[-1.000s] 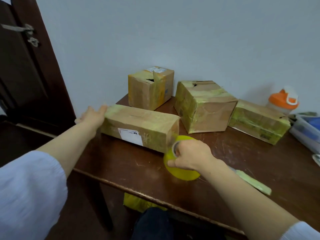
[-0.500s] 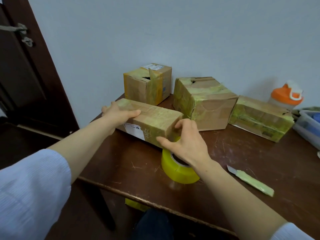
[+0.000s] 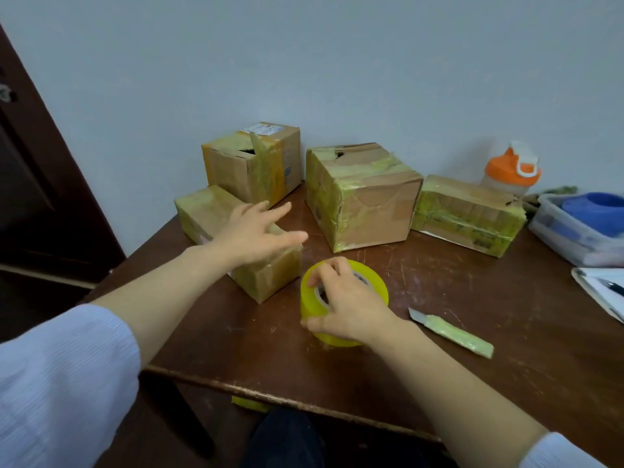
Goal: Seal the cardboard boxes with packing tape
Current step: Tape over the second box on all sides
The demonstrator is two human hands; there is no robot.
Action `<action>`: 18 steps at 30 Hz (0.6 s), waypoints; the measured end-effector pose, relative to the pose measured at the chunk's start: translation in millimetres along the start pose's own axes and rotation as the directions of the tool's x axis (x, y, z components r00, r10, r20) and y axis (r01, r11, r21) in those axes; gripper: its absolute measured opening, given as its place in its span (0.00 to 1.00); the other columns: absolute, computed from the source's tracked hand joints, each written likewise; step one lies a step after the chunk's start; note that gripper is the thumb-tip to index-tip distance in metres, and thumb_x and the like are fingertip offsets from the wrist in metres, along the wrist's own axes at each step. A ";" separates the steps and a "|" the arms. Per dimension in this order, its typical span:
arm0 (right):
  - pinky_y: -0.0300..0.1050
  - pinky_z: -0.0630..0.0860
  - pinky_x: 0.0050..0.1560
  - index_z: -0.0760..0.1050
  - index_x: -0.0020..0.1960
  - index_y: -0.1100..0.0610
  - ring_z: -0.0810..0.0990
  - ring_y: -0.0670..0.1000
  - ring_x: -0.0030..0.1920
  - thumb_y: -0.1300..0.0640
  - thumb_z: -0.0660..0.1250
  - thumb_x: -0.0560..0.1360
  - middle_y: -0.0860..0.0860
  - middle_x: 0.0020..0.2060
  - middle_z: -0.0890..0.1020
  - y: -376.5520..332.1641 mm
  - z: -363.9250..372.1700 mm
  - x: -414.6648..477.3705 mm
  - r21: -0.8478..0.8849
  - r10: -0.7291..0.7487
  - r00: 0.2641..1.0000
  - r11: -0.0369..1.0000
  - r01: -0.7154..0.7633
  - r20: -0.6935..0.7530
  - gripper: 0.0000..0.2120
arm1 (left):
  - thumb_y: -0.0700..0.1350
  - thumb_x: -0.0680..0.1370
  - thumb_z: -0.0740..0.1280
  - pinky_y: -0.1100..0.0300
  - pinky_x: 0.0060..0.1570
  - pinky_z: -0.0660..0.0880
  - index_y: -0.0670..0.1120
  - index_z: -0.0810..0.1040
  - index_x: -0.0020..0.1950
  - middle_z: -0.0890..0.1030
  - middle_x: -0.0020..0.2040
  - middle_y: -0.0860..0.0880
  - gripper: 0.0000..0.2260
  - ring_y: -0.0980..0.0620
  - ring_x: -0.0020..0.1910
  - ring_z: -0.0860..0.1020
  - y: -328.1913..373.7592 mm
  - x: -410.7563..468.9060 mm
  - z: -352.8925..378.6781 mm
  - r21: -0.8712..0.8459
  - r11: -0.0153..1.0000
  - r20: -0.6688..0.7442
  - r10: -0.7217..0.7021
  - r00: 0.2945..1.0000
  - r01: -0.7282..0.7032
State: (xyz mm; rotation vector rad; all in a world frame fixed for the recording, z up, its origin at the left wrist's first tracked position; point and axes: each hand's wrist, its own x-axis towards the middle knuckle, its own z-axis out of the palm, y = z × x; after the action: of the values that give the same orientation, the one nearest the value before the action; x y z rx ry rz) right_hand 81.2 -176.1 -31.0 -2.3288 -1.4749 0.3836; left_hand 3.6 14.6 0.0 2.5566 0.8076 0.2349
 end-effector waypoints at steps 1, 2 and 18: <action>0.47 0.73 0.53 0.65 0.58 0.51 0.73 0.52 0.54 0.43 0.75 0.65 0.49 0.56 0.66 3.5 -0.1 -2.0 0.000 0.005 1.000 1.000 -0.005 -0.011 0.29 | 0.75 0.66 0.60 0.41 0.72 0.49 0.67 0.58 0.72 0.54 0.78 0.51 0.36 0.46 0.76 0.47 10.6 -1.8 6.4 0.103 0.993 0.113 0.040 0.993 -0.052; 0.46 0.72 0.51 0.65 0.58 0.52 0.73 0.52 0.53 0.42 0.74 0.66 0.49 0.53 0.69 7.7 -1.1 -4.2 0.002 0.012 1.000 1.000 -0.012 -0.009 0.28 | 0.75 0.65 0.60 0.38 0.71 0.50 0.68 0.59 0.71 0.54 0.77 0.51 0.36 0.46 0.76 0.48 16.6 -2.5 10.9 0.211 0.973 0.179 0.053 0.982 -0.091; 0.48 0.67 0.54 0.68 0.55 0.51 0.70 0.55 0.56 0.47 0.74 0.64 0.49 0.50 0.70 126.8 -82.3 -21.6 -0.247 0.311 0.936 0.906 -0.344 -0.164 0.25 | 0.57 0.77 0.63 0.55 0.54 0.70 0.46 0.65 0.73 0.73 0.67 0.47 0.27 0.49 0.60 0.73 93.5 32.3 23.5 -0.141 0.990 -0.076 -0.031 0.997 0.020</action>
State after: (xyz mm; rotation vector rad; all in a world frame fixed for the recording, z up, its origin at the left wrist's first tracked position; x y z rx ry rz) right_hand 208.5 -257.9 -11.3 -2.7764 -1.1364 0.1227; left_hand 83.7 -43.4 23.4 2.4165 0.8221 0.3718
